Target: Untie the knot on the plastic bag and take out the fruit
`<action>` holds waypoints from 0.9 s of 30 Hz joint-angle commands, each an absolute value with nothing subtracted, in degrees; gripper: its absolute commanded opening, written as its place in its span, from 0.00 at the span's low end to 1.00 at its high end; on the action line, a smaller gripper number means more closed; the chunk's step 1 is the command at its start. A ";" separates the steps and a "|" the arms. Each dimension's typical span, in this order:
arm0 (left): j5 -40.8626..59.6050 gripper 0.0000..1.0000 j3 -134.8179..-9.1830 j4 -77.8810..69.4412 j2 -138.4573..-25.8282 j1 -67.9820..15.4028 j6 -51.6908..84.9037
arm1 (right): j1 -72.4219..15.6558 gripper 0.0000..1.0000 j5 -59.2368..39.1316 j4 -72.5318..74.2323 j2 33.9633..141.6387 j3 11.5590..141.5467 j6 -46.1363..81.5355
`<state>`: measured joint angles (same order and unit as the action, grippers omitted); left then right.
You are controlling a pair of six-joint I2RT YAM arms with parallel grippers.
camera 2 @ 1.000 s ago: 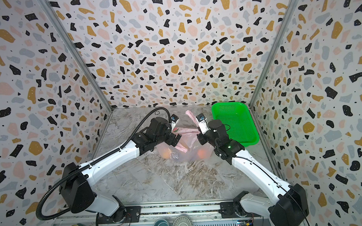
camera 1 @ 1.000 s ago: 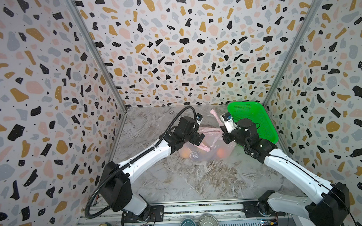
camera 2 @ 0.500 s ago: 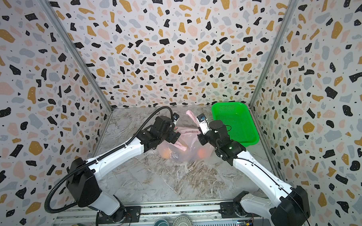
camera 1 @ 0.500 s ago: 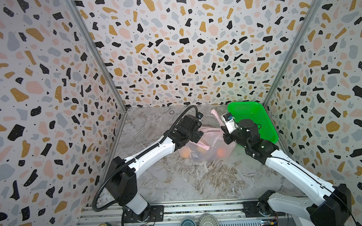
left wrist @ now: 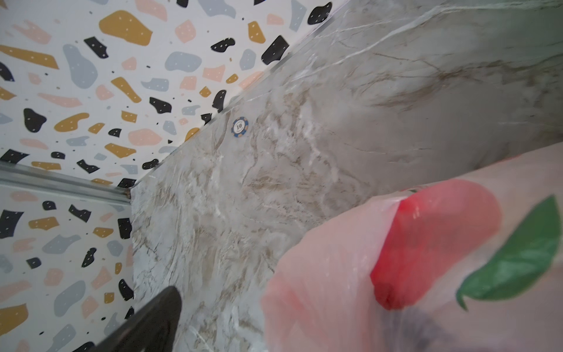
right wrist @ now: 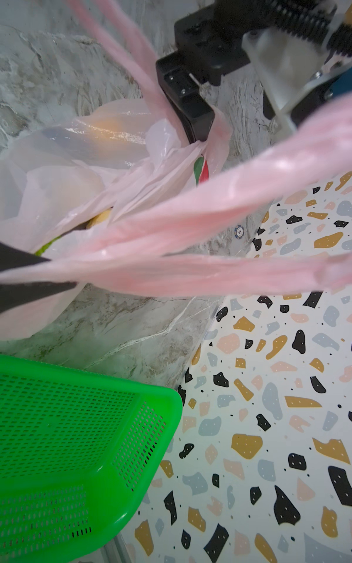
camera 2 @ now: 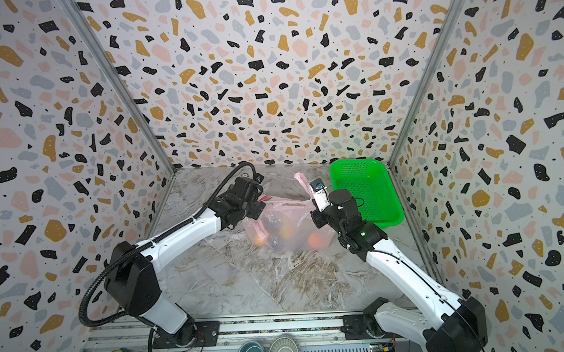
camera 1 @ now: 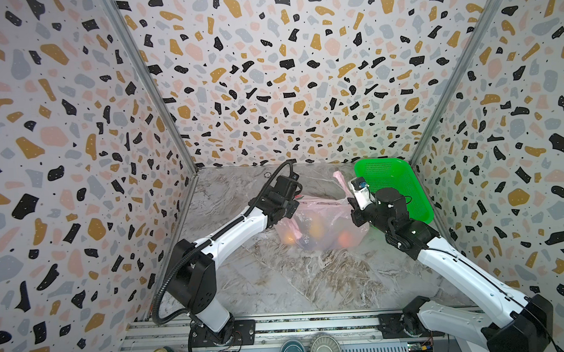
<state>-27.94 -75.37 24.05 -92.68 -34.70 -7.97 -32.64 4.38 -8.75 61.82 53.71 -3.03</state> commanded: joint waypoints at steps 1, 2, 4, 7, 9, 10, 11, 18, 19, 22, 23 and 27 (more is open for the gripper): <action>-29.24 0.99 -79.48 26.85 -90.97 -34.04 -8.56 | -32.34 0.00 5.99 -9.51 59.88 53.29 -2.56; -28.78 0.97 -80.60 27.67 -91.05 -34.04 -8.46 | -32.29 0.00 6.40 -9.68 59.74 53.18 -2.24; -26.94 0.92 -82.74 29.15 -90.98 -34.06 -8.25 | -32.26 0.00 7.19 -10.07 59.60 52.92 -1.85; -24.18 0.76 -85.33 30.17 -90.30 -34.04 -8.40 | -32.16 0.00 6.80 -11.04 59.63 52.56 -1.00; -20.82 0.64 -86.45 30.54 -89.71 -34.05 -9.12 | -32.11 0.00 5.88 -11.98 59.68 52.30 0.14; -19.39 0.56 -86.72 30.69 -89.44 -34.02 -9.22 | -32.17 0.00 5.26 -12.30 59.75 52.21 0.57; -17.45 0.47 -86.75 30.72 -89.18 -34.02 -9.23 | -32.11 0.01 4.45 -12.88 59.77 52.25 0.99; -6.89 0.11 -82.99 27.55 -86.22 -34.10 -7.99 | -32.08 0.64 -0.33 -18.27 58.56 59.30 0.31; -5.70 0.08 -82.10 26.63 -85.23 -34.15 -7.89 | -32.07 0.68 -1.48 -19.35 58.61 61.21 -0.44; -2.75 0.04 -80.10 23.60 -82.70 -34.10 -7.91 | -32.08 0.74 -5.08 -21.55 59.75 66.97 -2.87; -1.51 0.03 -79.64 22.57 -81.80 -34.10 -8.04 | -32.08 0.75 -6.85 -21.84 60.40 69.11 -3.98; 2.26 0.01 -78.61 20.03 -80.14 -34.10 -8.66 | -32.14 0.79 -11.67 -20.22 63.81 74.20 -8.01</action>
